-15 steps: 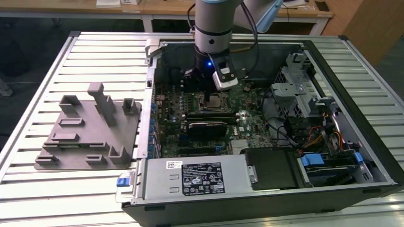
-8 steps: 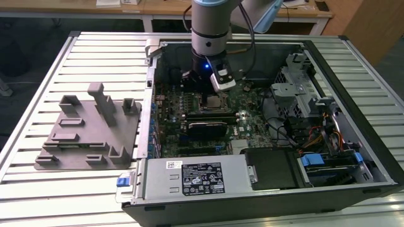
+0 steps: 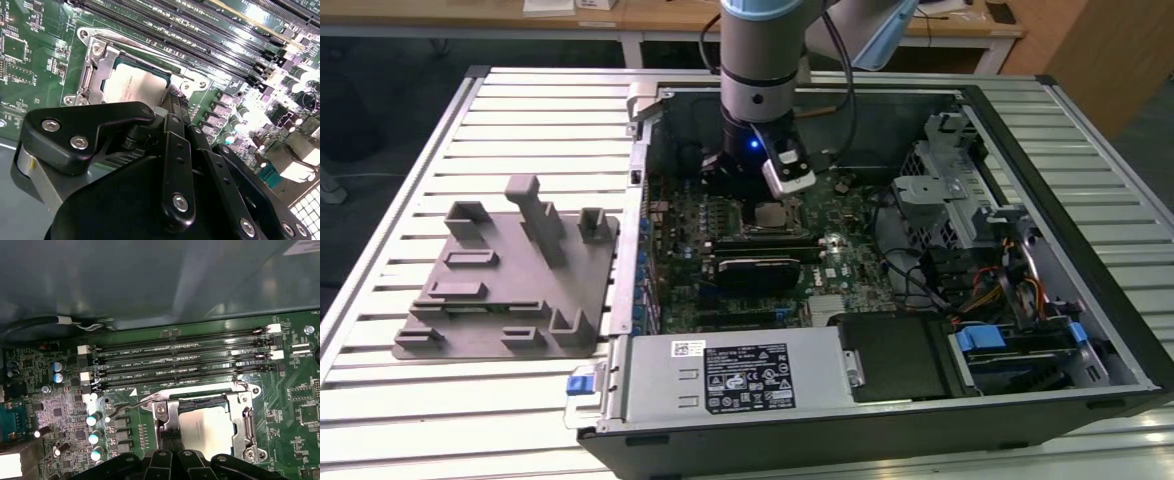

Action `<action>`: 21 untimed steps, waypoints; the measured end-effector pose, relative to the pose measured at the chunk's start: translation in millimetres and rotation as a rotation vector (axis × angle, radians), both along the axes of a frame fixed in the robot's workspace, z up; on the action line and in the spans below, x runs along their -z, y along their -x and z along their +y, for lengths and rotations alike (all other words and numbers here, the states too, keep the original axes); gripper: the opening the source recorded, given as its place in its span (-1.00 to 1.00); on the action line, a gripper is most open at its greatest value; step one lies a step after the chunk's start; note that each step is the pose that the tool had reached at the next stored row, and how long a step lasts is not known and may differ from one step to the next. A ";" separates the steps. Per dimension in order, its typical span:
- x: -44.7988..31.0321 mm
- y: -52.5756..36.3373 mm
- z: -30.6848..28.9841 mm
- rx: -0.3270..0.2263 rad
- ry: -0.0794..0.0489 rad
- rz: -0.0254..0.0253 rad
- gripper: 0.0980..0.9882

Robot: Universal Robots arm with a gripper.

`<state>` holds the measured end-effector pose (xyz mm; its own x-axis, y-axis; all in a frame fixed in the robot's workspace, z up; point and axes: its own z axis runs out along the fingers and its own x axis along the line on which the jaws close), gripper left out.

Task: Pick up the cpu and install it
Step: 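Close the cpu cover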

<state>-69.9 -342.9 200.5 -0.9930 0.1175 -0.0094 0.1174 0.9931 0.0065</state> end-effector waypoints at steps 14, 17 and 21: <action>0.2 -5.6 0.1 -0.003 0.000 -0.0001 -0.98; -0.8 -5.7 0.1 -0.003 0.000 0.0001 -0.98; -5.8 -5.7 0.1 -0.003 0.000 -0.0001 -0.98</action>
<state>-64.2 -342.8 206.4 -0.9934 0.1144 -0.0094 0.1143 0.9934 0.0067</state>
